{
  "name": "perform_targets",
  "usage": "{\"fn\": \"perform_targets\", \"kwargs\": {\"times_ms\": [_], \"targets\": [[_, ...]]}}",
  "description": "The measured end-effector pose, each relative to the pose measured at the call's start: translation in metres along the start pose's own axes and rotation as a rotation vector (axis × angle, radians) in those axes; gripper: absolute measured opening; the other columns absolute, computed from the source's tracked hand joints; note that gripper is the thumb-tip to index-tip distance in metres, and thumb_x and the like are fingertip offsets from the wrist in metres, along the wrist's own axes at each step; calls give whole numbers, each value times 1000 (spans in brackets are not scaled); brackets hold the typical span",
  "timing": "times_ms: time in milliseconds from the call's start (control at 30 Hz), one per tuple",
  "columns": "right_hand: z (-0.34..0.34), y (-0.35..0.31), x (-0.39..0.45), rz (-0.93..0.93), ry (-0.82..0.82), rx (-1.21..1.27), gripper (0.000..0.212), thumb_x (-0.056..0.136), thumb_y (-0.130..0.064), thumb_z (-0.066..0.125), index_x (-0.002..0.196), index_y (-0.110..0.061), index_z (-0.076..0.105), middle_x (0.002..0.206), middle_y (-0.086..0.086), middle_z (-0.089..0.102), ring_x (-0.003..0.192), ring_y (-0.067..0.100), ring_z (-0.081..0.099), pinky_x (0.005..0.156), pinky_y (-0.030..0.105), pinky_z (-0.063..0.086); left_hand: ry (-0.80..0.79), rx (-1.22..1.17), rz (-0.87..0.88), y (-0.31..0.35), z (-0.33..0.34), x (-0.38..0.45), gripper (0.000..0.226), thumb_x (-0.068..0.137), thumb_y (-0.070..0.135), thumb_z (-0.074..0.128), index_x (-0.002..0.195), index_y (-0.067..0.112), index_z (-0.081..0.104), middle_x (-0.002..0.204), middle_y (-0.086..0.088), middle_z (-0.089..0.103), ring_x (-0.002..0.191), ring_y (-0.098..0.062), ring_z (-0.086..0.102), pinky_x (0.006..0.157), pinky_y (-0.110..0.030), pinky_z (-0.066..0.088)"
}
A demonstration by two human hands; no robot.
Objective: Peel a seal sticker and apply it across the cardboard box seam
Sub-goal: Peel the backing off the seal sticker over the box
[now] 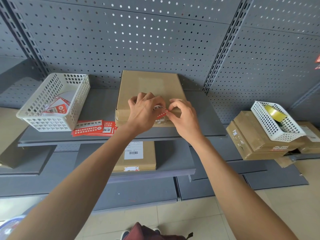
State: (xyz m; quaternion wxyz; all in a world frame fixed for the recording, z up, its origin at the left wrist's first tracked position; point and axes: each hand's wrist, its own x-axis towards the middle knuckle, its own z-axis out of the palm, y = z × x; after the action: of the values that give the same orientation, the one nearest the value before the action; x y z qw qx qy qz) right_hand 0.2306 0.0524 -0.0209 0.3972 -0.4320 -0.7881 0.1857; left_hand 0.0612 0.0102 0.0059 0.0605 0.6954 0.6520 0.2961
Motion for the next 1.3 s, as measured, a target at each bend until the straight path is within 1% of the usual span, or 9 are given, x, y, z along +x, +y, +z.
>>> {"fn": "perform_targets", "kwargs": {"times_ms": [100, 300, 500, 767, 867, 967, 1033, 1167, 1300], "targets": [[1, 1, 0, 11, 0, 10, 11, 85, -17, 77, 83, -17, 66, 121, -4, 67, 118, 11, 53, 107, 38, 39, -1, 1, 3, 0, 0, 0, 10, 99, 41, 57, 99, 35, 65, 103, 12, 49, 119, -23, 41, 100, -45, 22], [-2, 0, -2, 30, -21, 33, 12, 85, -20, 77, 84, -18, 65, 124, -6, 66, 121, 12, 52, 108, 42, 39, 5, -1, 4, 0, 0, 0, 10, 99, 39, 57, 100, 34, 65, 102, 13, 48, 119, -23, 42, 100, -44, 22], [2, -1, -9, -19, 66, -24, 17, 83, -23, 78, 82, -17, 63, 123, -5, 69, 119, 13, 56, 109, 45, 37, 8, -4, 6, -1, 1, 0, 10, 99, 39, 57, 99, 35, 66, 103, 10, 52, 118, -23, 42, 99, -44, 21], [5, -4, -11, 19, 48, -40, 14, 86, -25, 75, 79, -20, 64, 130, -8, 64, 128, 11, 49, 114, 35, 25, 17, 6, 13, -2, 1, 0, 11, 99, 35, 56, 103, 35, 66, 102, 11, 49, 120, -25, 42, 100, -45, 22], [4, -4, -12, 33, 40, -27, 14, 87, -27, 74, 79, -21, 65, 131, -10, 63, 129, 8, 47, 116, 35, 24, 11, -7, 25, -4, 1, -1, 11, 98, 38, 59, 106, 36, 66, 103, 11, 50, 120, -24, 42, 101, -46, 22], [3, -4, -11, 46, 33, -27, 14, 87, -28, 74, 79, -21, 65, 131, -11, 63, 129, 7, 47, 117, 38, 25, 0, -43, 37, -9, -2, 0, 24, 95, 38, 62, 119, 38, 60, 106, 10, 58, 115, -22, 46, 100, -44, 24], [3, -4, -10, 53, 29, -17, 14, 87, -27, 74, 79, -21, 65, 132, -10, 63, 128, 6, 46, 117, 38, 24, 5, -81, 36, -13, -6, 0, 33, 93, 33, 66, 124, 33, 58, 104, 6, 63, 110, -22, 52, 96, -39, 25], [0, -5, -10, 61, 13, -9, 13, 88, -26, 74, 80, -18, 66, 133, -9, 63, 121, -7, 40, 116, 36, 24, 22, -51, 70, -22, -11, -1, 17, 94, 30, 67, 109, 23, 70, 107, 0, 64, 99, -22, 59, 92, -38, 33], [-5, -8, -10, 58, -12, -17, 12, 86, -23, 74, 82, -17, 65, 133, -7, 63, 121, -3, 43, 116, 39, 27, 33, -78, 83, -25, -13, -1, 9, 93, 26, 67, 100, 21, 72, 106, 2, 66, 90, -23, 63, 91, -43, 43]]}}
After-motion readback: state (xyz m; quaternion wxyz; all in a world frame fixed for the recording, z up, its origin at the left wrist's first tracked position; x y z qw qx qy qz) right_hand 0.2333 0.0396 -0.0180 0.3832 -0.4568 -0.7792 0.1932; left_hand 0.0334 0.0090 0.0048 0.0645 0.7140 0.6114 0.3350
